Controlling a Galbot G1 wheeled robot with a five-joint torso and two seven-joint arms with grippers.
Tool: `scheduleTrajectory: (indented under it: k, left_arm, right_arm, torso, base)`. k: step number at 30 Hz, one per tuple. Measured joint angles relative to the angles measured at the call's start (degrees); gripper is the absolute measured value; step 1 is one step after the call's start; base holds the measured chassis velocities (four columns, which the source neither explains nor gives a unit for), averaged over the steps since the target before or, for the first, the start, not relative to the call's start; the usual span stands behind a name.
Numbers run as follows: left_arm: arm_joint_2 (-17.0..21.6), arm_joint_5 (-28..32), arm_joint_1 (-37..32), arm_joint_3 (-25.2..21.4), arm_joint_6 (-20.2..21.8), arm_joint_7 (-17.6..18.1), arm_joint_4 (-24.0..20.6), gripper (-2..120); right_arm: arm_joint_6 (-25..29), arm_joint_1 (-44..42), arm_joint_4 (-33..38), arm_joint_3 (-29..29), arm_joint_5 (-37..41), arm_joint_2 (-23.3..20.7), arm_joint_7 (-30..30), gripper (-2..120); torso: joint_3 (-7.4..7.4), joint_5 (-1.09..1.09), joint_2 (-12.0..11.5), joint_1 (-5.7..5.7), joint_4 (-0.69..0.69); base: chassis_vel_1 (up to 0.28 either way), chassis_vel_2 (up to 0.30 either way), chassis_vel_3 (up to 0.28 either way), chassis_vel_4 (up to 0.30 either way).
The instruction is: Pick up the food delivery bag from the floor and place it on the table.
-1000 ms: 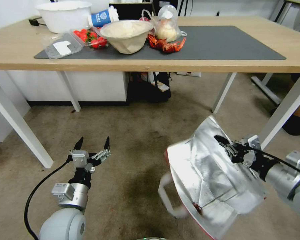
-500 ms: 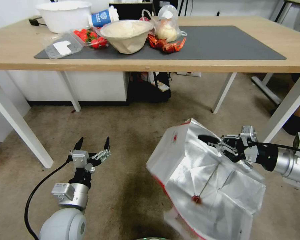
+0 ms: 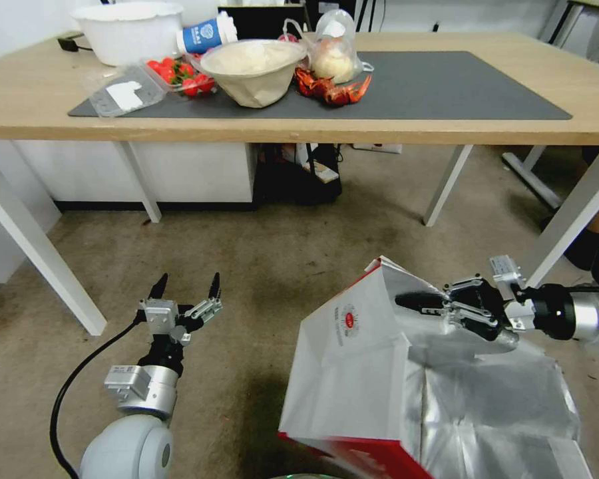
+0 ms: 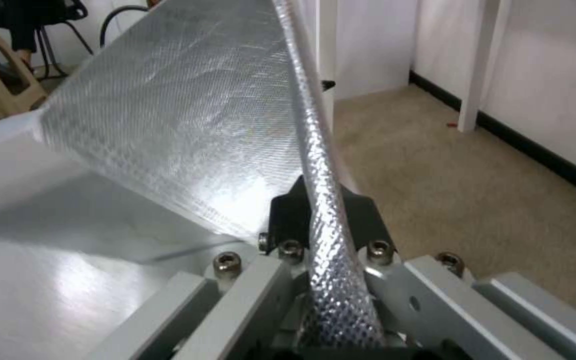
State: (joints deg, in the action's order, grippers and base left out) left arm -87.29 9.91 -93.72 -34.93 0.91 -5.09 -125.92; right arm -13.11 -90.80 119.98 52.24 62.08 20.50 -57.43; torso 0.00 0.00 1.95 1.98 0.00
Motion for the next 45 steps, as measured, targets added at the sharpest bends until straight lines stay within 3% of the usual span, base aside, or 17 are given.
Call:
scheduleTrajectory:
  k: [24, 32, 45]
  left_arm:
    - [0.1, 1.1, 0.1, -0.6, -0.1, -1.9, -0.4, 100]
    - [0.1, 1.1, 0.2, -0.7, -0.1, -1.8, -0.4, 100]
    - [0.2, 1.1, 0.2, -0.8, 0.0, -1.8, -0.5, 100]
  right_arm:
    - [-1.4, -0.3, 0.3, 0.2, -0.5, -0.1, -2.4, 0]
    - [-1.9, -0.2, 0.3, 0.2, -0.4, -0.5, -3.2, 0]
    - [-2.3, 0.0, 0.0, 0.4, 0.2, -1.2, -4.2, 0]
  torso:
    - [0.09, 0.00, 0.4, 0.04, 0.00]
    - [2.80, 0.00, 3.3, 0.19, 0.00]
    - [5.62, 0.00, 6.3, 0.54, 0.00]
  base:
    - [0.000, 0.000, 0.000, 0.000]
    - [0.000, 0.000, 0.000, 0.000]
    - [0.000, 0.000, 0.000, 0.000]
